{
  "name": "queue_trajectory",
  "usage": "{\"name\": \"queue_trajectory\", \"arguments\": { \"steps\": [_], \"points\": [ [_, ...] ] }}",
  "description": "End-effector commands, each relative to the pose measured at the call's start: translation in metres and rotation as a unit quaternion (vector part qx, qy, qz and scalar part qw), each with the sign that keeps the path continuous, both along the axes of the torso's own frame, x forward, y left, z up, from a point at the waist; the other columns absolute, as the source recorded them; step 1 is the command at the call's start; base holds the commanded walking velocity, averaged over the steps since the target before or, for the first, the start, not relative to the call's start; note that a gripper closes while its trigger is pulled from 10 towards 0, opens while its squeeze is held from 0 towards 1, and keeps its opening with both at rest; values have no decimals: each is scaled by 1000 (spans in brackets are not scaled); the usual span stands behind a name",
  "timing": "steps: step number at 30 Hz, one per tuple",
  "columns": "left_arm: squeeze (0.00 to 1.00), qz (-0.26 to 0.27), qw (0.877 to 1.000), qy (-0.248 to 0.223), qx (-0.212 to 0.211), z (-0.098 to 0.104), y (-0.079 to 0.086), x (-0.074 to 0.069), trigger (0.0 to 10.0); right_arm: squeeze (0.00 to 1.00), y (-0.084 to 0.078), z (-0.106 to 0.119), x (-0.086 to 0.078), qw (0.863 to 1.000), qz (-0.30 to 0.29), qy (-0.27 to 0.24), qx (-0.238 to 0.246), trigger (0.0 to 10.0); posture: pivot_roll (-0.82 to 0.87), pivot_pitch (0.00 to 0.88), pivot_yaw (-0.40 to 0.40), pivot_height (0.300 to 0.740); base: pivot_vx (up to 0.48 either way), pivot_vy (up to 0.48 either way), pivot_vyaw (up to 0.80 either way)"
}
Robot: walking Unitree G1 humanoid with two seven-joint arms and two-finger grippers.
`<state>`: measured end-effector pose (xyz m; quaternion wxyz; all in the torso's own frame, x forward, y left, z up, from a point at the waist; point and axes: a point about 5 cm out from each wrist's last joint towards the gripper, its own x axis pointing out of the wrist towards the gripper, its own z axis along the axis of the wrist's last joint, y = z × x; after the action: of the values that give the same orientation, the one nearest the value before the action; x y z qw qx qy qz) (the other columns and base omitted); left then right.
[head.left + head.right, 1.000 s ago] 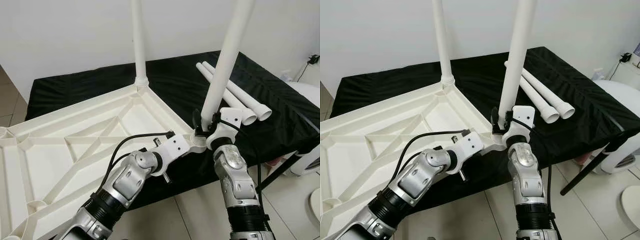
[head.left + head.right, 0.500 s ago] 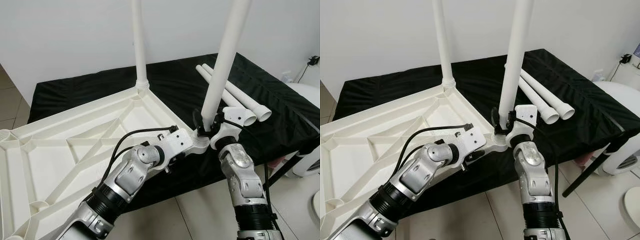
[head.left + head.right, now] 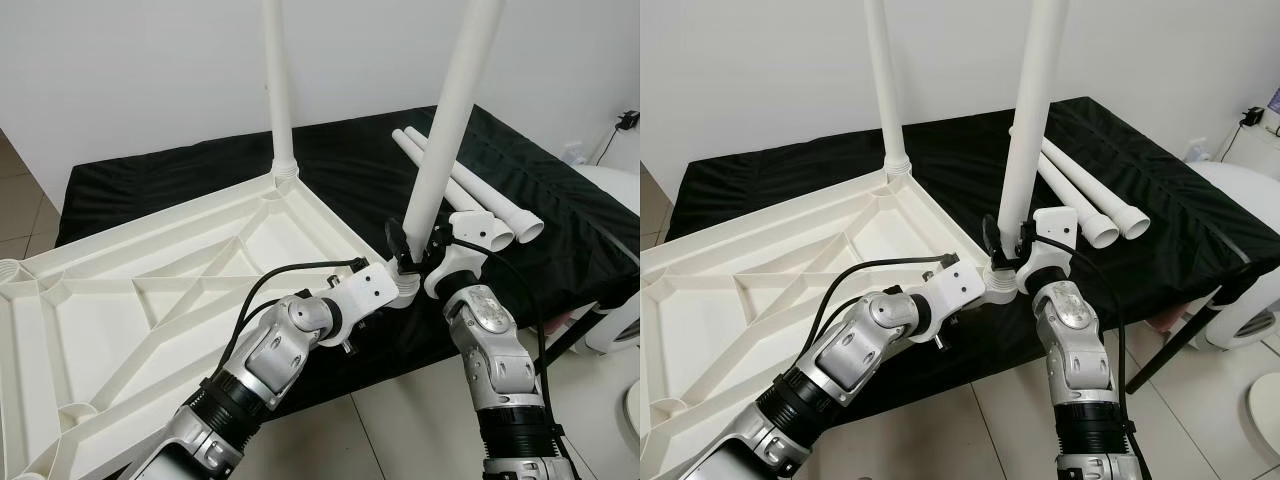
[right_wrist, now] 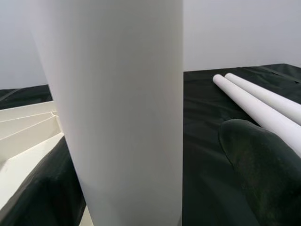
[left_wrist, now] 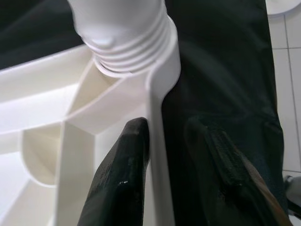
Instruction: Building children table
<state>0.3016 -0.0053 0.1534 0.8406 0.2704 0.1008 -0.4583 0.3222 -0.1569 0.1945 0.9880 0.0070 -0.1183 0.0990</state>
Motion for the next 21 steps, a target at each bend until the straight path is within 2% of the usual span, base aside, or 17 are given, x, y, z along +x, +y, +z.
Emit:
{"name": "queue_trajectory", "arguments": {
  "steps": [1,12,13,14,15,16,21],
  "points": [
    [0,30,999,-17,6,-4,1,3,10000,0,0,5,0,1000,5,-7,2,10000,-146,63,62,740,0,0,0],
    [0,60,998,-17,14,-10,3,8,10000,0,-2,6,0,1000,12,-6,-2,10000,-150,65,57,740,0,0,0],
    [0,65,998,-19,12,-11,5,8,5216,0,-2,6,0,1000,16,-5,-5,10000,-150,63,56,740,0,0,0],
    [0,67,997,-22,11,-11,7,9,3137,0,-2,6,-1,1000,21,-5,-7,10000,-149,62,55,740,0,0,0],
    [0,67,997,-22,11,-11,7,9,3137,0,-2,6,-1,1000,21,-5,-7,10000,-149,62,55,740,0,0,0],
    [0,72,997,-20,3,-11,8,9,0,0,-2,5,-1,1000,28,-4,-11,10000,-149,62,55,740,0,0,0],
    [0,77,997,-20,-2,-12,10,10,0,0,-1,5,-2,999,39,-3,-15,10000,-149,57,53,740,0,0,0]
  ]
}}
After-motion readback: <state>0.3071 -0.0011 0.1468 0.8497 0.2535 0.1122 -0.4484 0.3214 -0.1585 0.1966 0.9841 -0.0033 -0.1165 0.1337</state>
